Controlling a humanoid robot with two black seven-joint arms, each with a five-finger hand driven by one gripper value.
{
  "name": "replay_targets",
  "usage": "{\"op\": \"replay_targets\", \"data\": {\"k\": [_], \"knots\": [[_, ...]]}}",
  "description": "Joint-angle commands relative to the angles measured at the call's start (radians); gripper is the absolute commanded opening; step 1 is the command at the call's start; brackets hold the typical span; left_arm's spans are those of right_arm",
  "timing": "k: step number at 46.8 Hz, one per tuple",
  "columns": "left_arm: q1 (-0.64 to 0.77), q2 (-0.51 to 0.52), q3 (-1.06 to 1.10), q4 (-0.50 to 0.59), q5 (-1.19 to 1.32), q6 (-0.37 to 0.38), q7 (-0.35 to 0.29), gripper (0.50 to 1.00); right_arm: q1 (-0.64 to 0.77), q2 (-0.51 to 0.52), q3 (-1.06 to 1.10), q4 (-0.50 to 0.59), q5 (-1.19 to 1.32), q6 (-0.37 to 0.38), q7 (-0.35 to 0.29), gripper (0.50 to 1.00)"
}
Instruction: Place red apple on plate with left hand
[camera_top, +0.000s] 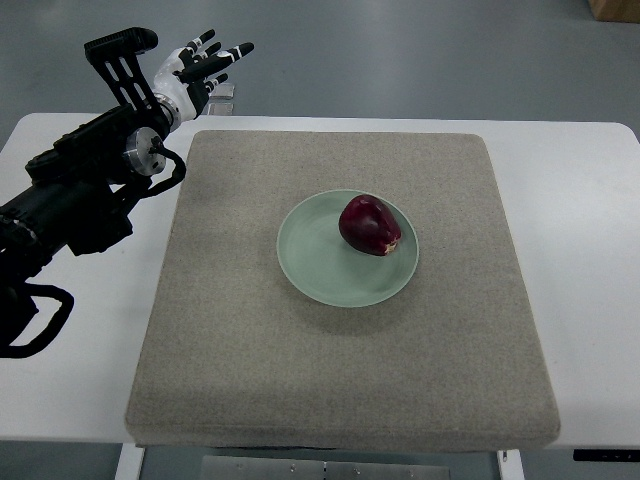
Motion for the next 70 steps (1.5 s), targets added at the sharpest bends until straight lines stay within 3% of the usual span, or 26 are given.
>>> {"op": "replay_targets", "data": {"k": [1, 18, 28, 41, 48, 70], "knots": [[0.002, -0.007, 0.002, -0.001, 0.001, -0.008, -0.010, 0.996, 0.000, 0.000, 0.000, 0.000, 0.000, 0.000, 0.000, 0.964], [0.004, -0.006, -0.009, 0.000, -0.009, -0.013, -0.044, 0.996, 0.000, 0.000, 0.000, 0.000, 0.000, 0.000, 0.000, 0.964], [0.038, 0.004, -0.175, 0.003, -0.005, -0.128, -0.047, 0.996, 0.000, 0.000, 0.000, 0.000, 0.000, 0.000, 0.000, 0.964], [0.045, 0.010, -0.205, 0.003, -0.005, -0.126, -0.061, 0.996, 0.000, 0.000, -0.002, 0.000, -0.005, -0.007, 0.000, 0.964], [0.048, 0.010, -0.205, 0.012, -0.002, -0.125, -0.062, 0.996, 0.005, 0.000, -0.002, 0.170, -0.002, -0.016, 0.005, 0.964], [0.048, 0.010, -0.205, 0.032, -0.002, -0.125, -0.062, 0.996, -0.003, 0.000, -0.002, 0.135, 0.003, -0.014, 0.000, 0.964]]}}
